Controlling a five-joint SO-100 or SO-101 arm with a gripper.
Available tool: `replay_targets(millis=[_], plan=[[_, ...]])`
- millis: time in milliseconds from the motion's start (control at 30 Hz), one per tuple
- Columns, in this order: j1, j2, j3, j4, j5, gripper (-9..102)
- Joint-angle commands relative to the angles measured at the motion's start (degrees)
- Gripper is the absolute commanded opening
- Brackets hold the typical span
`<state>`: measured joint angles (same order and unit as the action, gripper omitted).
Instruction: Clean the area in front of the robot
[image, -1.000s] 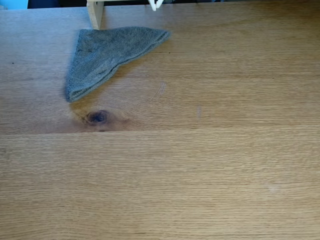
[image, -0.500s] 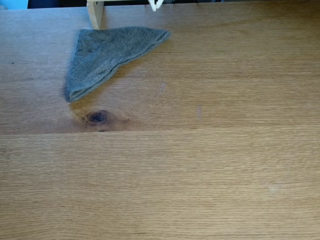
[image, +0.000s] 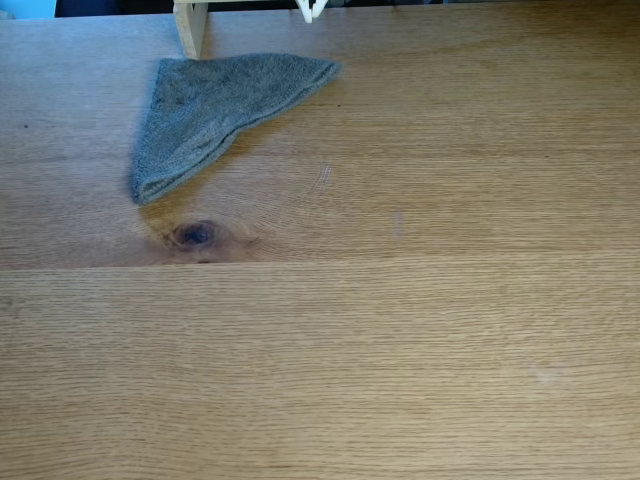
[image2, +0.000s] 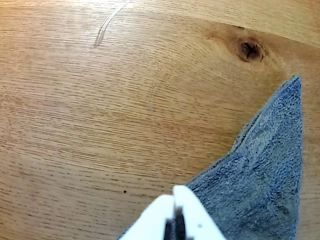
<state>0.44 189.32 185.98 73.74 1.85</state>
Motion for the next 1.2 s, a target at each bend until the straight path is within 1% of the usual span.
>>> replay_targets(millis=[0, 33, 100, 200, 267, 400, 467, 567, 700, 833, 933, 1000, 1067, 1167], plan=[[-0.26, -1.32, 6.33, -2.55, -1.23, 0], [-0.35, -1.14, 6.33, -2.99, -2.90, 2], [-3.52, 0.09, 6.33, -2.46, -5.98, 13], [-8.00, 0.18, 6.33, -4.83, -8.70, 17], [-8.96, -1.05, 6.33, -9.76, -10.46, 18], [-7.12, -16.44, 4.66, -25.14, -13.97, 18], [-7.12, -22.76, 1.67, -27.69, -13.80, 18], [-7.03, -33.49, -6.68, -30.76, -11.16, 19], [-6.33, -44.65, -21.18, -30.41, -6.77, 21], [-1.76, -55.02, -35.51, -29.36, -3.87, 29], [4.31, -61.35, -44.56, -29.97, -2.20, 33], [8.88, -64.34, -48.78, -30.50, -1.14, 36], [13.45, -67.06, -52.65, -29.36, 0.26, 37], [20.83, -71.63, -56.07, -27.60, 1.85, 42]])
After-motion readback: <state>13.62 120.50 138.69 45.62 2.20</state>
